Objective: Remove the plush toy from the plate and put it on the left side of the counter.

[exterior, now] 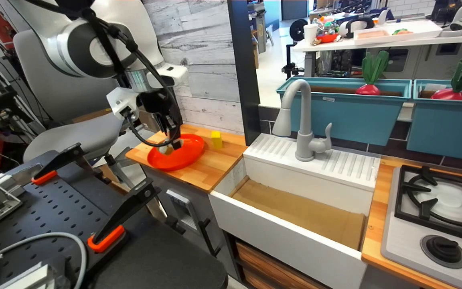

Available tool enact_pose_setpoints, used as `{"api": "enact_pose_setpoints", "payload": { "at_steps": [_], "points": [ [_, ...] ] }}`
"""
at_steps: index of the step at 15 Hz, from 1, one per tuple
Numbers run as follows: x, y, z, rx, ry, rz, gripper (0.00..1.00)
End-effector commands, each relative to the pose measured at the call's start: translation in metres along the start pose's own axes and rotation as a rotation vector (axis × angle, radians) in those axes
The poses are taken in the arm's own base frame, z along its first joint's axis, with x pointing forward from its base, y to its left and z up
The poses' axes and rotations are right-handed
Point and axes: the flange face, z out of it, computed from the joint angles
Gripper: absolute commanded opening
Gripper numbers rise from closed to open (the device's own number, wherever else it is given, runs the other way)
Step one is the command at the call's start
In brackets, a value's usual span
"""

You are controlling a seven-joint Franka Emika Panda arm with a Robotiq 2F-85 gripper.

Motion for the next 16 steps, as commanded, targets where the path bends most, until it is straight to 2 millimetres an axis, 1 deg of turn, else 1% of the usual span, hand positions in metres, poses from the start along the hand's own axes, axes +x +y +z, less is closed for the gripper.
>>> {"api": "enact_pose_setpoints", "payload": {
  "at_steps": [1, 3, 5, 8, 10, 12, 16],
  "points": [
    [-0.01, 0.049, -0.032, -0.008, 0.019, 0.048, 0.04],
    [-0.002, 0.075, -0.037, -0.009, 0.026, 0.1, 0.04],
    [0.012, 0.096, -0.039, -0.002, 0.034, 0.144, 0.04],
    [0.028, 0.117, -0.033, 0.001, 0.034, 0.179, 0.04],
    [0.036, 0.123, -0.027, 0.008, 0.028, 0.193, 0.04],
    [0.043, 0.123, -0.017, 0.012, 0.029, 0.2, 0.04],
    [0.054, 0.112, 0.009, 0.021, 0.011, 0.197, 0.04]
  ]
}}
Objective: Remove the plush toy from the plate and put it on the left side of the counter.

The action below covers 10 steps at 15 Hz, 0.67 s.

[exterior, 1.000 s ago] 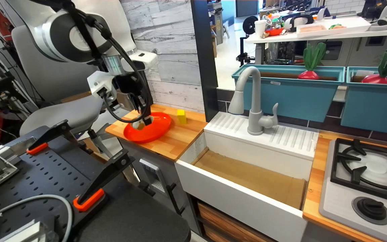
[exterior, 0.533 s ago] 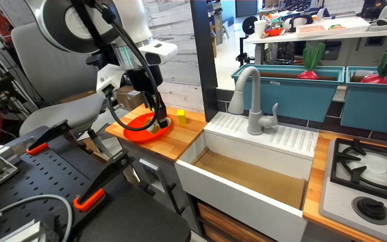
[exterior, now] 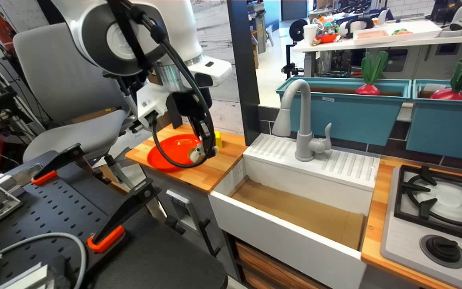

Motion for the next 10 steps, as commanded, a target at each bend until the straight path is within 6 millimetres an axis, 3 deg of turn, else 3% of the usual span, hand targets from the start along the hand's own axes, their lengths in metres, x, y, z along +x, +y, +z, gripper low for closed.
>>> {"api": "enact_pose_setpoints", "payload": {
  "at_steps": [1, 8, 9, 10],
  "points": [
    [0.009, -0.016, 0.028, 0.02, -0.018, -0.009, 0.04],
    [0.006, -0.048, 0.067, 0.036, -0.045, -0.047, 0.04],
    [0.006, -0.05, 0.069, 0.039, -0.048, -0.047, 0.4],
    [0.006, -0.052, 0.071, 0.047, -0.05, -0.05, 0.42]
  ]
}}
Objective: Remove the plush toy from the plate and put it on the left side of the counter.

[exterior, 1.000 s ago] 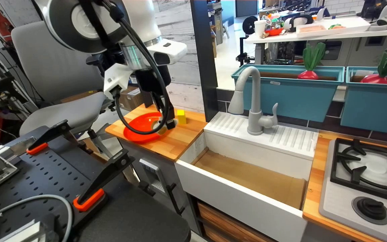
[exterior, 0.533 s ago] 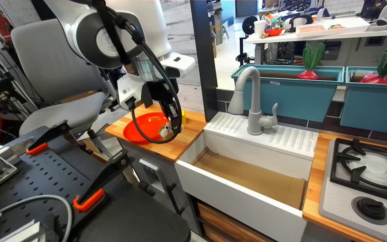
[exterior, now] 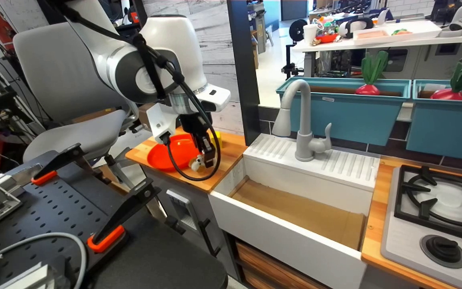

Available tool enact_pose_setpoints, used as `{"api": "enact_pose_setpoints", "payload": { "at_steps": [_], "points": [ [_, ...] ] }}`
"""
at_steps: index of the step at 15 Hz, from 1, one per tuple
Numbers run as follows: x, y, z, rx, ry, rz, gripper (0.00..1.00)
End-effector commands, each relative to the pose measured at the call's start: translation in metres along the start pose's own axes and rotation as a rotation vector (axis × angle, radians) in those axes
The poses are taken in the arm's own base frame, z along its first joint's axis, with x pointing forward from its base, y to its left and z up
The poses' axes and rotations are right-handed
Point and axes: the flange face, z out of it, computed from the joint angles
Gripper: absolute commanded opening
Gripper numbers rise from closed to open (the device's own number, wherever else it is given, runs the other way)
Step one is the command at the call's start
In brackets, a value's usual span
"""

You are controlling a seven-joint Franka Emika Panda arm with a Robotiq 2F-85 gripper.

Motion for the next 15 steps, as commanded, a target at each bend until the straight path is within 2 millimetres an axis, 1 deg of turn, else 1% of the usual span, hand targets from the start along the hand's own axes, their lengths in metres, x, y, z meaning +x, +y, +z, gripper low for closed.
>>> {"api": "enact_pose_setpoints", "payload": {
  "at_steps": [1, 2, 5, 7, 8, 9, 11, 12, 14, 15],
  "points": [
    [0.007, -0.009, 0.007, 0.023, -0.011, -0.004, 0.47],
    [0.007, -0.01, 0.007, 0.027, -0.01, -0.002, 0.56],
    [0.007, -0.011, -0.005, 0.055, -0.001, 0.002, 0.77],
    [-0.002, -0.012, -0.019, 0.057, 0.027, -0.009, 0.92],
    [-0.012, -0.013, -0.032, 0.059, 0.042, -0.026, 1.0],
    [-0.025, -0.015, -0.045, 0.066, 0.055, -0.054, 1.0],
    [-0.051, -0.02, -0.066, 0.074, 0.07, -0.11, 1.0],
    [-0.021, -0.022, -0.035, 0.063, 0.051, -0.063, 1.0],
    [-0.04, -0.026, -0.053, 0.07, 0.055, -0.09, 1.0],
    [-0.045, -0.026, -0.058, 0.07, 0.054, -0.094, 1.0]
  ]
}}
